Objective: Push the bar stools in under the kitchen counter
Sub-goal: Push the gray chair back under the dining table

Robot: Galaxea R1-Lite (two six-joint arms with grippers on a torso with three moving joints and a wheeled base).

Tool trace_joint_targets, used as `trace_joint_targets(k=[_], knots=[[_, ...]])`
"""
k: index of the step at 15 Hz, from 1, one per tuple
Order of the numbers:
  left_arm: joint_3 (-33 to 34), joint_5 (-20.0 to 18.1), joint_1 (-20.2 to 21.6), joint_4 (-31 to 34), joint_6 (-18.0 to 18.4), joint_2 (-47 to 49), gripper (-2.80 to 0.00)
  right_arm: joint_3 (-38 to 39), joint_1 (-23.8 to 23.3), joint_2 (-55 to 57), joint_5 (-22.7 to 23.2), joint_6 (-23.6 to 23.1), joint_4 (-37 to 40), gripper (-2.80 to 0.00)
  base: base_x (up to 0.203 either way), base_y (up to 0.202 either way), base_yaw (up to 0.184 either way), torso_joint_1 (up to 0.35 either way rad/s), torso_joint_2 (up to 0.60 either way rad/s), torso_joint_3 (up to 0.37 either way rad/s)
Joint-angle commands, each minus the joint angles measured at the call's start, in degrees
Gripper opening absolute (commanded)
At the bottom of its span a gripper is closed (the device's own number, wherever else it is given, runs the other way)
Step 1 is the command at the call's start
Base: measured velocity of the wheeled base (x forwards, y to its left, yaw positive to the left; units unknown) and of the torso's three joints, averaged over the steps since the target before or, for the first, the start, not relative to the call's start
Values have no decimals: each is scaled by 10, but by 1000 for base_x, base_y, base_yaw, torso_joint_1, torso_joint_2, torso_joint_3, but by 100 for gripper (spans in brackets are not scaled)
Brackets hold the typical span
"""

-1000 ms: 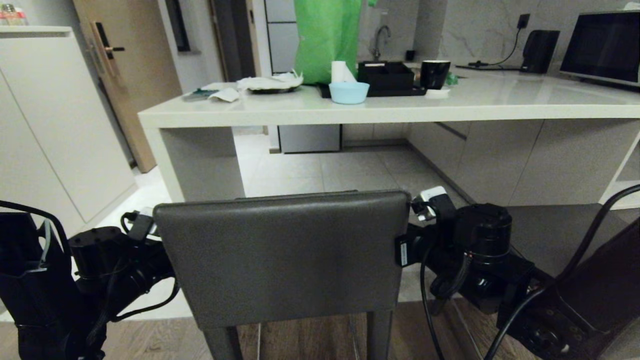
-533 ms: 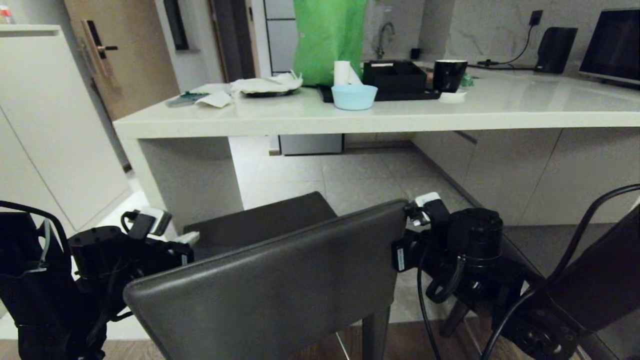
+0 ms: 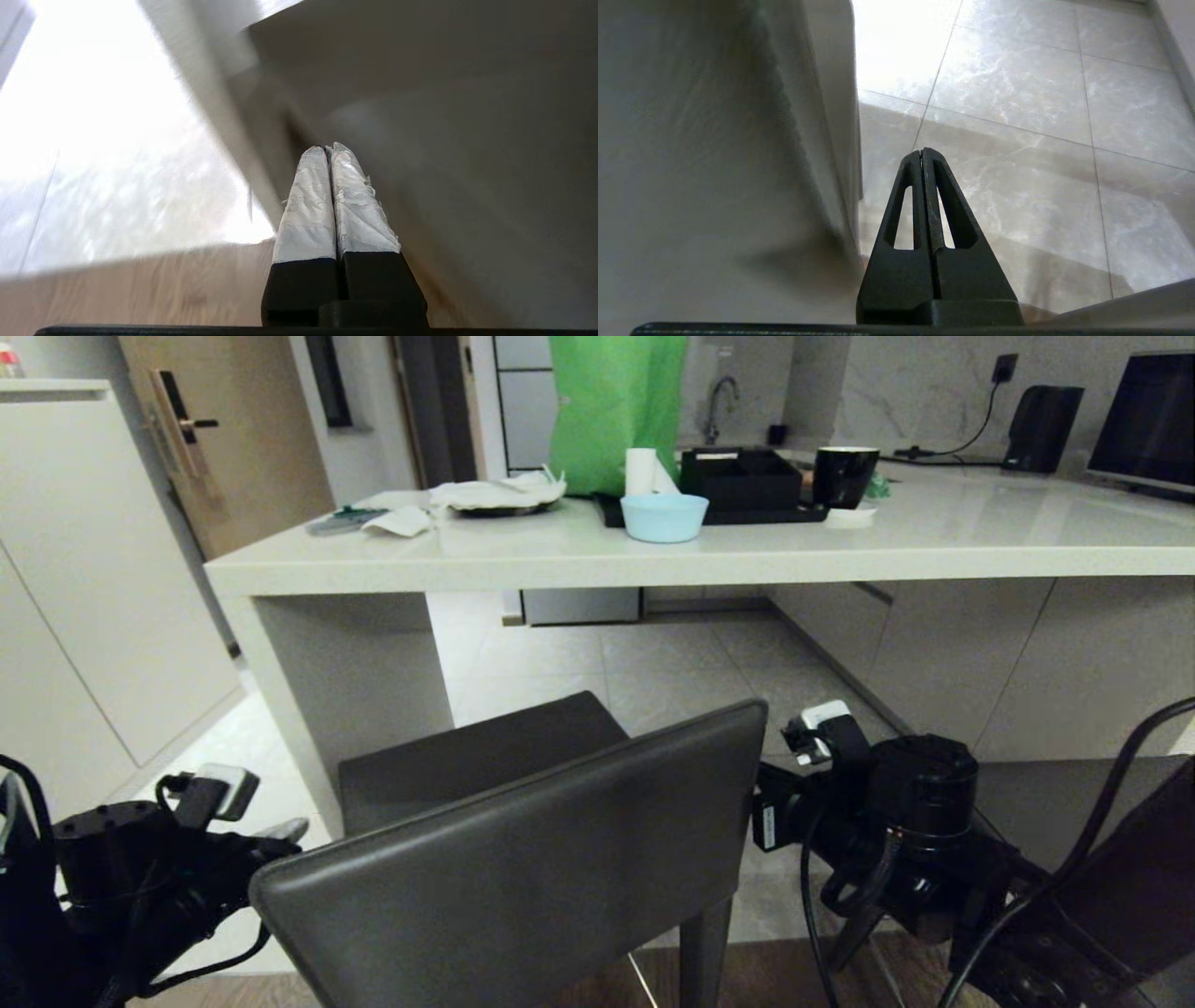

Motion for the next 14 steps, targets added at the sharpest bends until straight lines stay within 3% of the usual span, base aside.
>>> trace_joint_targets(k=[1, 3, 5, 7, 9, 12, 13, 14], knots=[[42, -2, 51, -5, -10, -66, -280, 8, -45, -32, 4, 1, -6, -280, 0, 0, 0, 0, 0, 0], [80, -7, 62, -5, -56, -139, -280, -2, -95, -25, 24, 1, -6, -280, 0, 0, 0, 0, 0, 0], [94, -8, 50, 16, -102, -233, -280, -25, -105, 6, 32, 2, -6, -280, 0, 0, 0, 0, 0, 0], [99, -8, 18, 106, -121, -355, -280, -61, -104, 48, 32, 2, -6, -280, 0, 0, 0, 0, 0, 0], [88, -6, -21, 253, -132, -477, -280, -98, -93, 93, 32, 1, -6, -280, 0, 0, 0, 0, 0, 0], [-18, -1, -68, 592, -163, -586, -280, -169, -69, 155, 31, 1, -2, -280, 0, 0, 0, 0, 0, 0], [-55, 0, -78, 667, -172, -597, -280, -189, -66, 167, 31, 1, 4, -280, 0, 0, 0, 0, 0, 0], [-72, 3, -87, 700, -178, -604, -280, -203, -64, 177, 31, 1, 8, -280, 0, 0, 0, 0, 0, 0]])
